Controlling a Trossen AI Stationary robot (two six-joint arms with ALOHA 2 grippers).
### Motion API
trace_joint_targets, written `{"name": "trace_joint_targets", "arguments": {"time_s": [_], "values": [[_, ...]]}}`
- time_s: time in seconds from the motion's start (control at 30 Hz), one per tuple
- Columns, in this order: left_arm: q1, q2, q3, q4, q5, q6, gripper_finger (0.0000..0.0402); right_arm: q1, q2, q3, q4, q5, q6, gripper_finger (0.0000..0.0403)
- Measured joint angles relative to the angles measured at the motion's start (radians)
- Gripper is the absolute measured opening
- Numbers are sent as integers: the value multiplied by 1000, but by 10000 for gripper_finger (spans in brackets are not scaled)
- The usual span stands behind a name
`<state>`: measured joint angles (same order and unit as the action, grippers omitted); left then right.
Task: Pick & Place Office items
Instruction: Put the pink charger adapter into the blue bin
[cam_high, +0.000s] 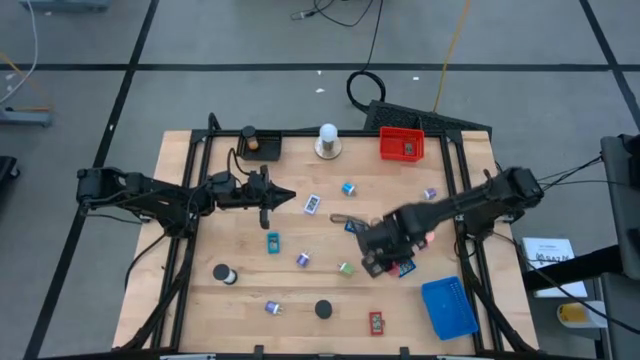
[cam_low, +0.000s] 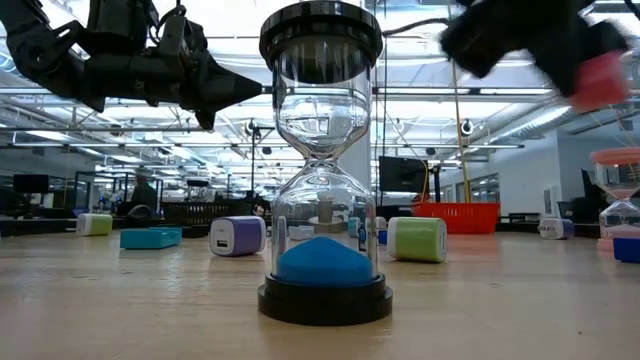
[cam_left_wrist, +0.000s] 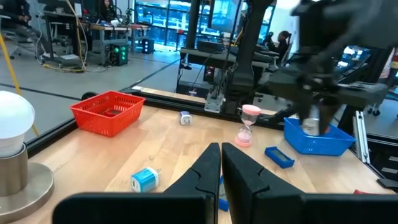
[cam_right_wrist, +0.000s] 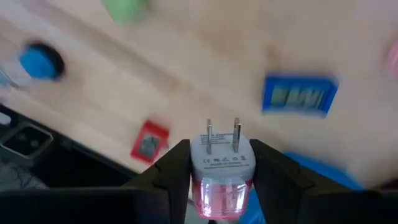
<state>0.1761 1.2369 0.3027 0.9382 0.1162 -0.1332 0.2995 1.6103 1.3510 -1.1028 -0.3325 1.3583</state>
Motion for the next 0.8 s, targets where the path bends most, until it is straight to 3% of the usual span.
{"name": "trace_joint_targets", "arguments": {"time_s": [0.17, 0.47, 0.8], "values": [[0, 0, 0, 0, 0, 4, 19, 166, 0, 0, -8, -66, 218, 134], [-1, 0, 0, 0, 1, 0, 19, 402, -1, -17, -77, -66, 548, 134], [-1, 0, 0, 5, 2, -8, 19, 555, -1, -105, -60, -63, 676, 135]]}}
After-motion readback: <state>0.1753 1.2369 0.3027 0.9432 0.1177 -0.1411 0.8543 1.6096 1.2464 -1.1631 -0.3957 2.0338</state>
